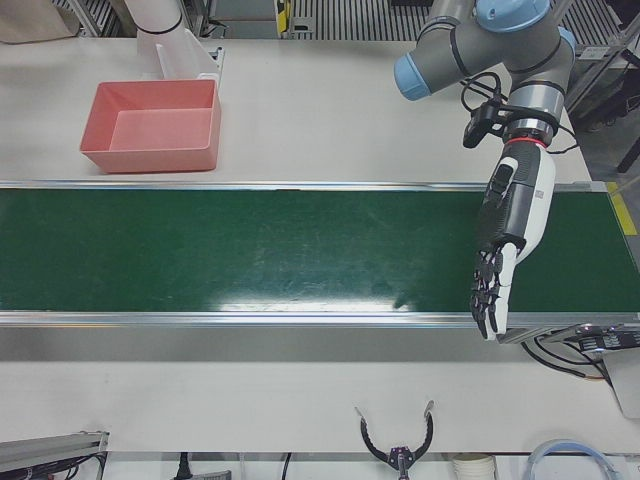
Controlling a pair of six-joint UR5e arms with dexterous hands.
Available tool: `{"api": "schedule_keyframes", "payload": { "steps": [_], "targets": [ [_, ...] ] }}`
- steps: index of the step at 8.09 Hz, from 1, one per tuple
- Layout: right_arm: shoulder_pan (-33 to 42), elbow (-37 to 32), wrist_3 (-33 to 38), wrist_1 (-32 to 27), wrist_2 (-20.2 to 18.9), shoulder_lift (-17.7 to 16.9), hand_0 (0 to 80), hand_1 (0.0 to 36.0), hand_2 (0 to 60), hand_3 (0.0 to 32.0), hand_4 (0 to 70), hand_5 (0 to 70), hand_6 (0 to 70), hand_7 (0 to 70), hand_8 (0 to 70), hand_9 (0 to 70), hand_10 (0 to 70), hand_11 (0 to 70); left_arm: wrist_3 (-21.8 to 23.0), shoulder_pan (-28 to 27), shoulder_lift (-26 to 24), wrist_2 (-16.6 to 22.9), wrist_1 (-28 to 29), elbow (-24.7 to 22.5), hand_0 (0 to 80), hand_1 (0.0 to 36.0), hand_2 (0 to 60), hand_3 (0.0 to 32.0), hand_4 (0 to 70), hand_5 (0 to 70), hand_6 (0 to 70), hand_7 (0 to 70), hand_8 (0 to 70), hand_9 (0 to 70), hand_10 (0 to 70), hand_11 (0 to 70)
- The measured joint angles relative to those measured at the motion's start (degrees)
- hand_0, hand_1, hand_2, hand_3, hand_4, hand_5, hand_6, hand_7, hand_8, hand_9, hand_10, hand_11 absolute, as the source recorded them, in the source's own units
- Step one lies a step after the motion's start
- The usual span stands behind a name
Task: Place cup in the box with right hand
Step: 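Lift the cup with the right hand and carry it over the pink tray, then lower the cup into the pink tray and open the right hand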
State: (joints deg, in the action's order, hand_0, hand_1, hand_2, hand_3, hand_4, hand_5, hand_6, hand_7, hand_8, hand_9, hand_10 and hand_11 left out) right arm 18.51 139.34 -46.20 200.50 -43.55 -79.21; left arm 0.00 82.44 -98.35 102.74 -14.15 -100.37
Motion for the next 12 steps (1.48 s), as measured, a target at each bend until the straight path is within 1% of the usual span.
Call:
{"api": "schedule_keyframes", "payload": {
  "steps": [1, 2, 3, 4, 5, 6, 7, 8, 9, 10, 11, 12],
  "targets": [
    [-5.6, 0.9, -4.4, -0.3, 0.2, 0.7, 80.0, 36.0, 60.0, 0.0, 50.6, 25.9, 34.6, 70.0, 63.5, 70.0, 63.5, 70.0, 0.0, 0.0, 0.0, 0.0, 0.0, 0.0, 0.0, 0.0, 0.0, 0.0, 0.0, 0.0, 0.0, 0.0, 0.0, 0.0, 0.0, 0.0],
    [-10.0, 1.2, -7.7, -1.0, 0.3, 1.4, 80.0, 36.0, 60.0, 0.0, 48.1, 25.4, 33.9, 70.0, 63.0, 70.0, 63.1, 70.0, 0.0, 0.0, 0.0, 0.0, 0.0, 0.0, 0.0, 0.0, 0.0, 0.0, 0.0, 0.0, 0.0, 0.0, 0.0, 0.0, 0.0, 0.0],
    [-13.2, 0.9, -9.8, -1.6, 0.6, 1.6, 80.0, 36.0, 59.4, 0.0, 54.7, 24.6, 33.0, 70.0, 61.8, 70.0, 60.9, 70.0, 0.0, 0.0, 0.0, 0.0, 0.0, 0.0, 0.0, 0.0, 0.0, 0.0, 0.0, 0.0, 0.0, 0.0, 0.0, 0.0, 0.0, 0.0],
    [-15.7, -0.3, -10.7, -2.4, 0.9, 1.7, 80.0, 33.8, 23.8, 0.0, 60.4, 20.3, 28.9, 70.0, 56.0, 70.0, 51.7, 70.0, 0.0, 0.0, 0.0, 0.0, 0.0, 0.0, 0.0, 0.0, 0.0, 0.0, 0.0, 0.0, 0.0, 0.0, 0.0, 0.0, 0.0, 0.0],
    [-17.6, -2.3, -10.8, -4.3, 1.1, 1.5, 57.7, 9.7, 0.5, 0.0, 34.4, 8.5, 13.4, 46.9, 24.9, 41.6, 18.3, 27.9, 0.0, 0.0, 0.0, 0.0, 0.0, 0.0, 0.0, 0.0, 0.0, 0.0, 0.0, 0.0, 0.0, 0.0, 0.0, 0.0, 0.0, 0.0],
    [-18.9, -3.7, -10.7, -7.4, 1.2, 0.9, 49.8, 5.7, 0.0, 0.6, 6.3, 4.5, 3.0, 7.7, 4.6, 9.2, 5.0, 8.6, 0.0, 0.0, 0.0, 0.0, 0.0, -0.1, 0.0, 0.0, 0.0, 0.0, 0.0, 0.0, 0.0, 0.0, 0.0, 0.0, 0.0, 0.0],
    [-19.6, -4.4, -10.6, -10.2, 1.9, 0.3, 47.9, 2.8, 0.0, 2.4, 3.9, 3.1, 0.6, 0.0, 0.4, 3.0, 0.2, 1.5, 0.0, 0.0, 0.0, 0.0, 0.0, -0.1, 0.0, 0.0, 0.0, 0.0, 0.0, 0.0, 0.0, 0.0, 0.0, 0.0, 0.0, 0.0],
    [-19.8, -4.7, -10.5, -11.8, 2.8, 0.1, 45.1, 1.6, 0.0, 2.4, 5.2, 2.0, 0.2, 0.0, 0.0, 2.6, 0.0, 0.0, 0.0, 0.0, 0.0, 0.0, 0.0, -0.1, 0.0, 0.0, 0.0, 0.0, 0.0, 0.0, 0.0, 0.0, 0.0, 0.0, 0.0, 0.0],
    [-19.9, -4.9, -10.2, -12.6, 3.4, -0.1, 41.0, 1.0, 0.7, 1.8, 7.8, 1.1, 0.3, 0.6, 0.6, 3.5, 0.0, 0.0, 0.0, 0.0, 0.0, 0.0, 0.0, -0.1, 0.0, 0.0, 0.0, 0.0, 0.0, 0.0, 0.0, 0.0, 0.0, 0.0, 0.0, 0.0],
    [-19.9, -4.9, -9.6, -12.8, 3.7, -0.1, 36.4, 0.8, 1.8, 0.6, 12.6, 0.3, 0.6, 3.0, 1.2, 4.4, 0.0, 0.0, 0.0, 0.0, 0.0, 0.0, 0.0, -0.1, 0.0, 0.0, 0.0, 0.0, 0.0, 0.0, 0.0, 0.0, 0.0, 0.0, 0.0, 0.0],
    [-19.9, -4.9, -9.2, -12.9, 3.8, -0.3, 33.3, 1.1, 3.1, 0.0, 14.0, 0.1, 0.7, 3.9, 1.5, 4.9, 0.0, 0.0, 0.0, 0.0, 0.0, 0.0, 0.0, -0.1, 0.0, 0.0, 0.0, 0.0, 0.0, 0.0, 0.0, 0.0, 0.0, 0.0, 0.0, 0.0],
    [-20.0, -4.9, -9.0, -13.1, 3.9, -0.3, 37.1, 0.4, 1.2, 0.0, 16.2, 0.3, 1.0, 5.0, 1.8, 5.2, 0.0, 0.0, 0.0, 0.0, 0.0, 0.0, 0.0, -0.1, 0.0, 0.0, 0.0, 0.0, 0.0, 0.0, 0.0, 0.0, 0.0, 0.0, 0.0, 0.0]
  ]
}}
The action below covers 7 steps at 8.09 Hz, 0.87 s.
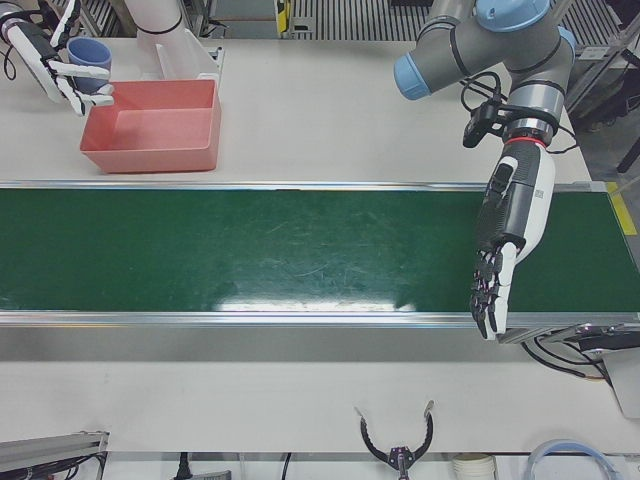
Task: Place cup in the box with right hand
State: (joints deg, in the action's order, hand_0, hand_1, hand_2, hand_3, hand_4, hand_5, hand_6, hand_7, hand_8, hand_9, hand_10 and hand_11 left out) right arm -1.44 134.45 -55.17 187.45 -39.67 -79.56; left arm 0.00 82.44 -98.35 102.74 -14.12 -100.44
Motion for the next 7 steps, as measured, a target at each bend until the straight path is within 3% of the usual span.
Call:
{"api": "schedule_keyframes", "payload": {
  "steps": [2, 4, 5, 6, 7],
  "targets": [
    [0.9, 0.1, 0.6, -0.1, 0.0, -0.1, 37.2, 0.5, 1.4, 0.0, 16.2, 0.5, 1.6, 7.2, 2.7, 6.6, 0.0, 0.0, 0.0, 0.0, 0.0, 0.0, 0.0, 0.0, 0.0, 0.0, 0.0, 0.0, 0.0, 0.0, 0.0, 0.0, 0.0, 0.0, 0.0, 0.0],
    [6.9, 0.3, 7.1, 0.2, -0.6, -1.9, 42.1, 1.7, 3.6, 0.0, 18.0, 1.3, 2.3, 9.9, 3.5, 8.1, 0.0, 0.0, 0.0, 0.0, 0.0, 0.0, 0.0, 0.0, 0.0, 0.0, 0.0, 0.0, 0.0, 0.0, 0.0, 0.0, 0.0, 0.0, 0.0, 0.0],
    [11.7, 0.2, 12.6, 0.6, -0.8, -4.8, 42.5, 2.6, 5.8, 0.0, 20.8, 1.2, 2.6, 11.6, 3.6, 8.5, 0.0, 0.0, 0.0, 0.0, 0.0, 0.0, 0.0, 0.0, 0.0, 0.0, 0.0, 0.0, 0.0, 0.0, 0.0, 0.0, 0.0, 0.0, 0.0, 0.0],
    [17.8, 0.0, 18.8, 0.9, -1.7, -9.0, 44.5, 1.0, 1.9, 0.0, 24.0, 1.2, 2.8, 12.6, 3.8, 9.0, 0.0, 0.0, 0.0, 0.0, 0.0, 0.0, 0.0, 0.0, 0.0, 0.0, 0.0, 0.0, 0.0, 0.0, 0.0, 0.0, 0.0, 0.0, 0.0, 0.0],
    [25.3, -0.8, 24.3, 1.0, -4.2, -13.0, 43.8, 1.9, 4.0, 0.0, 24.0, 1.3, 3.2, 14.7, 4.3, 10.2, 0.0, 0.0, 0.0, 0.0, 0.0, 0.0, 0.0, 0.0, 0.0, 0.0, 0.0, 0.0, 0.0, 0.0, 0.0, 0.0, 0.0, 0.0, 0.0, 0.0]
  ]
}}
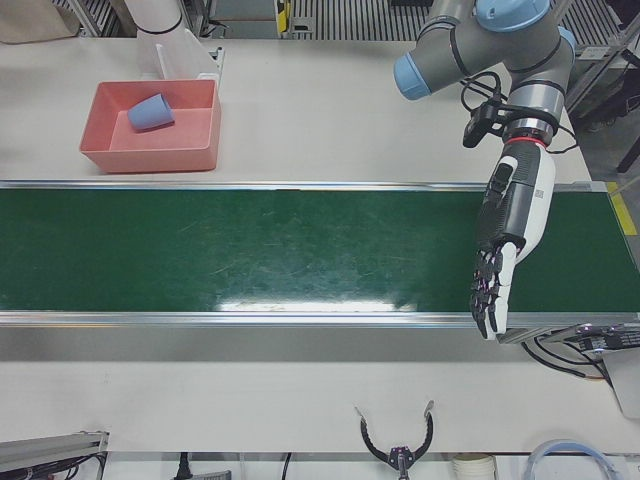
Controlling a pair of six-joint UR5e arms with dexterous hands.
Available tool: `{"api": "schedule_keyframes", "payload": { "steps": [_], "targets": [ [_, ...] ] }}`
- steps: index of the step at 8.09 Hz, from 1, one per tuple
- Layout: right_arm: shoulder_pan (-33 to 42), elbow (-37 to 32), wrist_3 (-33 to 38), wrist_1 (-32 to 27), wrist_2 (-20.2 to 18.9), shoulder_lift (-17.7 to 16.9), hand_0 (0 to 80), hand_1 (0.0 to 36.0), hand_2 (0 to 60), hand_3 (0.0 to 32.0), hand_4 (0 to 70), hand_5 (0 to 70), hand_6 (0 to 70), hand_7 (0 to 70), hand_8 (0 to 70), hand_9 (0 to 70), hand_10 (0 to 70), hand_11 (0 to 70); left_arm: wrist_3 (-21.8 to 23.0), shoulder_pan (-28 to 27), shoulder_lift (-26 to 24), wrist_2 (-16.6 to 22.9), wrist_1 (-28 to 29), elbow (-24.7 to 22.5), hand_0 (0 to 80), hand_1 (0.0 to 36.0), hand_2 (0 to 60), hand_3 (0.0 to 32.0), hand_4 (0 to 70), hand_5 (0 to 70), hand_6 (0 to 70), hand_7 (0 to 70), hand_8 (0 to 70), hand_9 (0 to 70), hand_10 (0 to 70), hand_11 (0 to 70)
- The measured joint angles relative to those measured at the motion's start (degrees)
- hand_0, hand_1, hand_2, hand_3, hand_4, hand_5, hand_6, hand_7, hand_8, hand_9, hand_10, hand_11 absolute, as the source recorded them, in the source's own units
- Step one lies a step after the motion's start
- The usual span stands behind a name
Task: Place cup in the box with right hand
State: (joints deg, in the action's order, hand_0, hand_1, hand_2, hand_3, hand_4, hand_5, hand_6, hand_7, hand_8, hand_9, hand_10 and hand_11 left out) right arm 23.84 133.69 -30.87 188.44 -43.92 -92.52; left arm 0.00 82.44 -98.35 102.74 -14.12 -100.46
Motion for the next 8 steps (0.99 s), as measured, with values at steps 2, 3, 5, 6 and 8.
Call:
{"api": "schedule_keyframes", "payload": {
  "steps": [2, 3, 5, 6, 8],
  "targets": [
    [18.8, -6.8, 10.4, 0.1, -11.6, -4.2, 43.0, 3.2, 6.4, 0.0, 23.4, 1.3, 3.9, 18.2, 4.9, 11.7, 0.0, 0.0, 0.0, 0.0, 0.0, 0.0, 0.0, 0.0, 0.0, 0.0, 0.0, 0.0, 0.0, 0.0, 0.0, 0.0, 0.0, 0.0, 0.0, 0.0],
    [27.2, -11.0, 13.6, 0.0, -17.2, -4.8, 44.7, 1.6, 2.2, 0.0, 25.1, 1.5, 4.2, 19.4, 5.4, 12.7, 0.0, 0.0, 0.0, 0.0, 0.0, 0.0, 0.0, 0.0, 0.0, 0.0, 0.0, 0.0, 0.0, 0.0, 0.0, 0.0, 0.0, 0.0, 0.0, 0.0],
    [40.6, -17.7, 16.3, -0.5, -25.3, -5.8, 44.8, 1.9, 2.2, 0.0, 20.2, 2.1, 4.5, 19.9, 5.9, 13.4, 0.7, 1.6, 0.0, 0.0, 0.0, 0.0, 0.0, 0.0, 0.0, 0.0, 0.0, 0.0, 0.0, 0.0, 0.0, 0.0, 0.0, 0.0, 0.0, 0.0],
    [45.4, -20.4, 16.7, -1.0, -27.4, -6.2, 44.7, 2.3, 2.2, 0.0, 14.9, 2.6, 4.7, 20.2, 6.1, 13.8, 1.7, 3.2, 0.0, 0.0, 0.0, 0.0, 0.0, 0.0, 0.0, 0.0, 0.0, 0.0, 0.0, 0.0, 0.0, 0.0, 0.0, 0.0, 0.0, 0.0],
    [53.5, -26.4, 17.0, -3.4, -31.3, -6.5, 43.1, 3.8, 6.4, 0.0, 12.5, 2.7, 5.5, 23.6, 6.9, 15.4, 3.5, 5.8, 0.0, 0.0, 0.0, 0.0, 0.0, 0.1, 0.0, 0.0, 0.0, 0.0, 0.0, 0.0, 0.0, 0.0, 0.0, 0.0, 0.0, 0.0]
  ]
}}
